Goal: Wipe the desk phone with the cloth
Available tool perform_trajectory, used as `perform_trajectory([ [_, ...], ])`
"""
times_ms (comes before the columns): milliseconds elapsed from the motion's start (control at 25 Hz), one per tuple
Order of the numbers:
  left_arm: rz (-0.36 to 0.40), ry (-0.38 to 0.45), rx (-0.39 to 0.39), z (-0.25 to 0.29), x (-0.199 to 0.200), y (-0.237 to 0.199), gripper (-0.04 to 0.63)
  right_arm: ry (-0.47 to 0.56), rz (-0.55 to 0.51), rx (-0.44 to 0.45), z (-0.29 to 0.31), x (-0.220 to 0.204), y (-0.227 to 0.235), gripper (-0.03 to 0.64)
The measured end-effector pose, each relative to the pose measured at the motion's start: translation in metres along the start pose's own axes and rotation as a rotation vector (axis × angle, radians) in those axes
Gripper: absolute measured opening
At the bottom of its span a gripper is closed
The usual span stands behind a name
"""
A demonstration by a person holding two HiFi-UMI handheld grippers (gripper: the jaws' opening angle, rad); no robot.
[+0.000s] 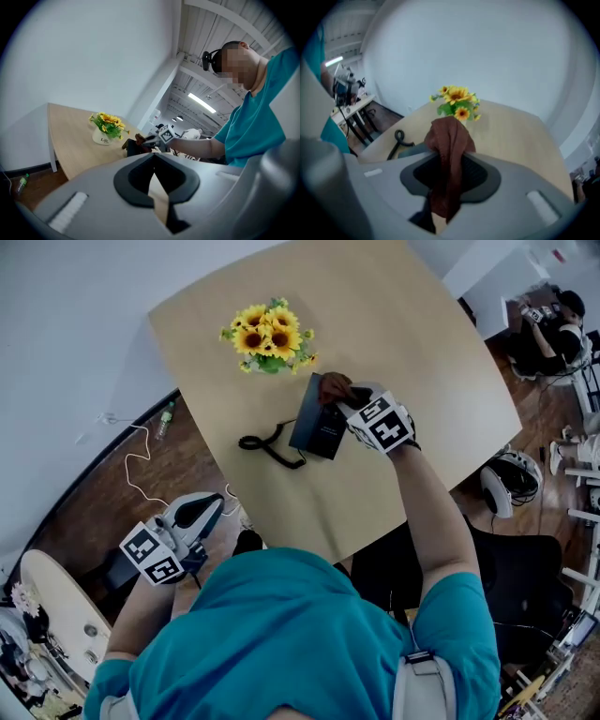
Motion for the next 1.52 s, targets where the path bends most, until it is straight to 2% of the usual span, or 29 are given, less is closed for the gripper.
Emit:
perform_trajectory([
  [120,-0.003,0.003,0.005,0.002,-0.002,-0.006,0.005,0.013,0.115,0.162,0.01,0.041,0.042,0.114],
  [200,-0.003,-0.001,0.008,0.0,-0.004,-0.008,0.005,-0.076,0.137,0.285,0.025,0.058,0.061,0.114],
  [360,-0.027,-0.014,0.038,-0.01,-0.008,-0.013,0.005,-0.308,0.002,0.445,0.062,0.06,0.071,0.114],
  [440,-0.043,-0.016,0.062,-0.017,-0.01,-0.018,0.005,-0.374,-0.048,0.499,0.081,0.055,0.069,0.114],
  [520,-0.058,-0.016,0.084,-0.023,-0.012,-0.023,0.005,-0.403,-0.065,0.507,0.098,0.049,0.07,0.114],
  [640,-0.076,-0.015,0.104,-0.029,-0.014,-0.028,0.005,-0.442,-0.06,0.469,0.118,0.036,0.077,0.11],
  [840,-0.094,-0.013,0.112,-0.032,-0.018,-0.034,0.005,-0.502,-0.123,0.334,0.135,0.02,0.084,0.11],
  [960,-0.084,-0.007,0.099,-0.034,-0.017,-0.035,0.005,-0.426,-0.112,0.176,0.121,0.024,0.099,0.112],
  [1080,-0.068,0.011,0.083,-0.042,-0.014,-0.035,0.005,-0.261,-0.022,0.002,0.075,0.033,0.114,0.112],
  [1200,-0.036,0.019,0.051,-0.058,-0.01,-0.036,0.005,-0.073,0.069,-0.112,0.011,0.03,0.098,0.112],
  [1360,-0.004,0.027,-0.013,-0.078,-0.004,-0.041,0.005,0.137,0.194,-0.179,-0.068,0.014,0.031,0.112],
  [1520,0.038,0.019,-0.1,-0.096,0.001,-0.039,0.005,0.291,0.353,-0.149,-0.119,-0.005,-0.07,0.112],
])
Point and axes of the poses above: the fingertips, and each gripper's own axes: z forward along the fingers, y to its right, x out of its top, the point moved 6 cm from there along -z, backward along the fingers, and after that the axes turned 5 degrees about z, right-handed, at the moved point
